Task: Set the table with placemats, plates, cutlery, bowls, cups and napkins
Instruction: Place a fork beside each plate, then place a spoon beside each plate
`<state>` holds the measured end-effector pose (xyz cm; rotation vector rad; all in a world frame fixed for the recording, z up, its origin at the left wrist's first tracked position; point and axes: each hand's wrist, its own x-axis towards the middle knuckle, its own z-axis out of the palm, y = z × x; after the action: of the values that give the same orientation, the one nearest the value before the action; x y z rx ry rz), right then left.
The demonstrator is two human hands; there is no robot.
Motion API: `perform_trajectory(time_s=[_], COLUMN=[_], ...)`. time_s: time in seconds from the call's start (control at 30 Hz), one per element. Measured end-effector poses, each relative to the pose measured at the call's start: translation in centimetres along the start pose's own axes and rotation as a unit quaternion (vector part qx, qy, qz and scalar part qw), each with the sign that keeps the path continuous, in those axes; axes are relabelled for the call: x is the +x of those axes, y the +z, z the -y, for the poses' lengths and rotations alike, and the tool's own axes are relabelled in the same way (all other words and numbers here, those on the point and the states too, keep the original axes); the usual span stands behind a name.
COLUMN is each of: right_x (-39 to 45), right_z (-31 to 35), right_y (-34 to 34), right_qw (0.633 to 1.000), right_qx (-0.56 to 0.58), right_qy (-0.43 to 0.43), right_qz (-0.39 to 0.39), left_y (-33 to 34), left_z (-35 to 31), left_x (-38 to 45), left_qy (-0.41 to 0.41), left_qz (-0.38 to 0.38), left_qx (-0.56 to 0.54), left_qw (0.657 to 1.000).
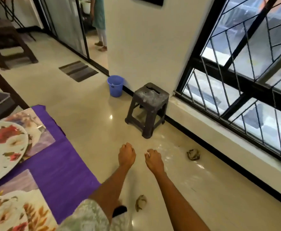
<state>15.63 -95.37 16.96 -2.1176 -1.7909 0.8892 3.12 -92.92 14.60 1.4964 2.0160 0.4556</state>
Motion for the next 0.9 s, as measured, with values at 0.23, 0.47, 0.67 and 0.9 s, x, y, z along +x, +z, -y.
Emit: perform_trajectory(time_s=[0.23,0.47,0.67,0.9], right_x=[14.8,33.2,43.4,53.4], right_z=[4.2,10.8,19.8,29.9], right_y=[-2.6,-1.7,-1.9,2.1], right_qw=[0.988,0.968,0.959,0.936], right_qx=[-0.116,-0.149,-0.122,-0.059], right_qy=[-0.073,-0.128,-0.166,-0.234], right_qz=[0.066,0.157,0.195,0.257], left_y=[2.5,0.7,-6.6,-12.6], left_z=[-0.5,-2.4,-3.3,-2.1], left_x=[12.7,29.9,41.0,49.3], left_qy=[-0.097,-0.184,-0.250,-0.280], left_qz=[0.051,0.032,-0.059,-0.158], left_qx=[0.055,-0.009,-0.107,-0.483], left_qw=[0.992,0.982,0.961,0.814])
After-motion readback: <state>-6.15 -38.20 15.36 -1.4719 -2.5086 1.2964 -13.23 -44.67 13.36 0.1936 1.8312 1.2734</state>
